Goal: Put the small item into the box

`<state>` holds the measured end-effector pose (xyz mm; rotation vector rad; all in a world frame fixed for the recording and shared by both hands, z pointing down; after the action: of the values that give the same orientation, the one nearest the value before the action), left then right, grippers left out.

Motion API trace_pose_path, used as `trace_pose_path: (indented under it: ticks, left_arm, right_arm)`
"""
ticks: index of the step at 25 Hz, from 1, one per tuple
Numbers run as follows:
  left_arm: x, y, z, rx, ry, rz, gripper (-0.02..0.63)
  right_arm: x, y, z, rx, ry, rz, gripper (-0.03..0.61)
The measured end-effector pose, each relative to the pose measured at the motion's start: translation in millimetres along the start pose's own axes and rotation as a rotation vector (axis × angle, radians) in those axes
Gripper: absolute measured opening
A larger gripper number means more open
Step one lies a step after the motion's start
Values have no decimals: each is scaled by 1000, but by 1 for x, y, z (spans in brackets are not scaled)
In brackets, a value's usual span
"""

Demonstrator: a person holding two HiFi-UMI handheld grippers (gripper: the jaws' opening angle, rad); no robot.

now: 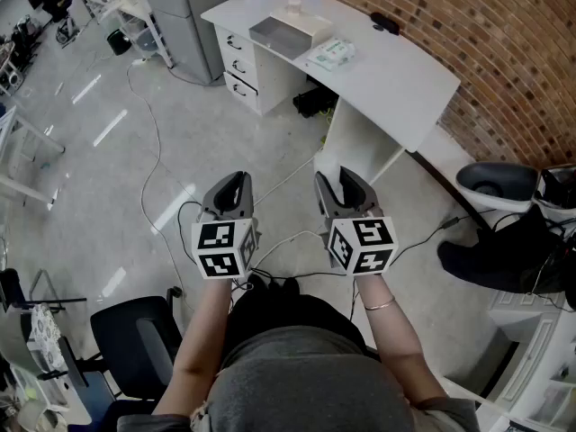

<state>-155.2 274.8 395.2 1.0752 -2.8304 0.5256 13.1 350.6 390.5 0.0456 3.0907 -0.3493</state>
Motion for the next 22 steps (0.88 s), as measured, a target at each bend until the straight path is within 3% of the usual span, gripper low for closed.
trace_pose_path:
  ticks: [22]
  left_arm:
    - [-2,17,-3,-8,2,58,38]
  right_arm:
    - [-8,11,-18,47,-26,35,165]
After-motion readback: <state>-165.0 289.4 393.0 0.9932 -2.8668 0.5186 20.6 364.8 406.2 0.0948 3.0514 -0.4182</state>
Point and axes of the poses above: the fingertips, and each gripper's own axes: y backward along the fingers, x to its left, z out of its top, the point moved 3 cm from there along y, backward along the fingers, and after that the axes turned 7 degrees about y, right-handed, at the moved point
